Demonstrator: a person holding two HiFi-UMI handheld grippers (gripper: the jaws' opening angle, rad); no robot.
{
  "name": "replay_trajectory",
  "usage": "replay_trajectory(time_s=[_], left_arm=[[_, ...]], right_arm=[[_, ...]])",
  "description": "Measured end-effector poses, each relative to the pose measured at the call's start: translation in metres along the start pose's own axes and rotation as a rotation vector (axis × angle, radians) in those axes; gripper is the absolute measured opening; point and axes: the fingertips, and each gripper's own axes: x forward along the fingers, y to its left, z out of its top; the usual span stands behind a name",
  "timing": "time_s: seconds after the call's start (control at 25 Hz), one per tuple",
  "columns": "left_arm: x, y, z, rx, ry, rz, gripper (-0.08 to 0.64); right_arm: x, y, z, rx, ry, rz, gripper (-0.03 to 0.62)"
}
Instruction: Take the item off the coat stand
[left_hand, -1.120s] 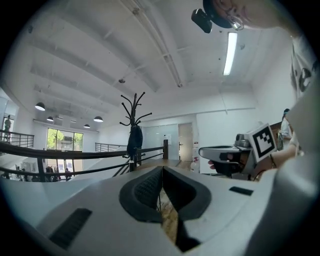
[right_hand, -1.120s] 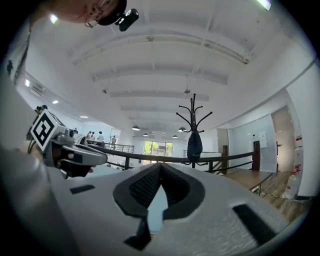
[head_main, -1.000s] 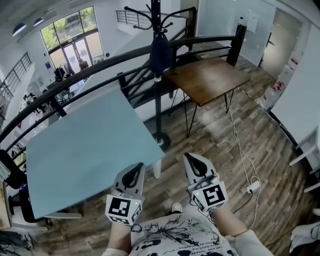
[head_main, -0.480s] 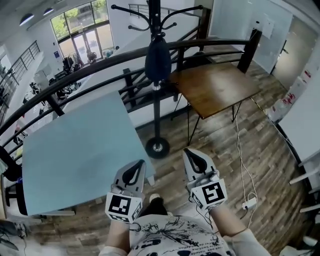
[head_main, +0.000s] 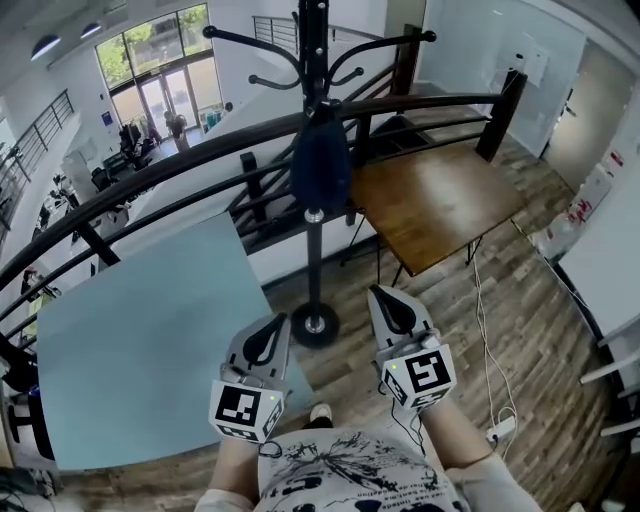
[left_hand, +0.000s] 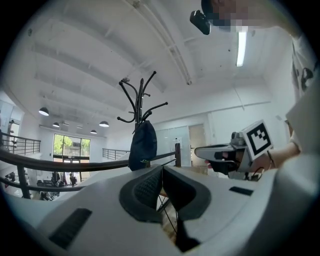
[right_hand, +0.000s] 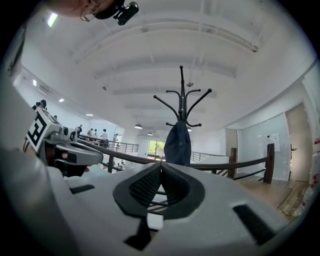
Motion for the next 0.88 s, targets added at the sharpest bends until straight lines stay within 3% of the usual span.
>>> replay_trajectory(time_s=[0.16,0.24,0.52,0.88], left_arm=[[0.035,0.034,0.000,0.014,-0.003,0.003,0.005],[0.049,0.047,-0.002,0.020,0.000,-0.002,0.005],[0.083,0.071,-0.011,0.016,0.008,-0.002,0.005],[0.100,0.077,-0.007,0.008,0.008,0.030,0.005]], right_arm=[[0.060,-0.020,-0.001,0.013,0.013,0.008,-0.004],[0.088,-0.029,0.002,0.015,0.014,0.020,0.086],[0.160,-0.063,0.022,-0.014,-0.014,-0.015,0.210],[0.210,-0.083,0.052,-0.029,-0.011,0.001,0.218]])
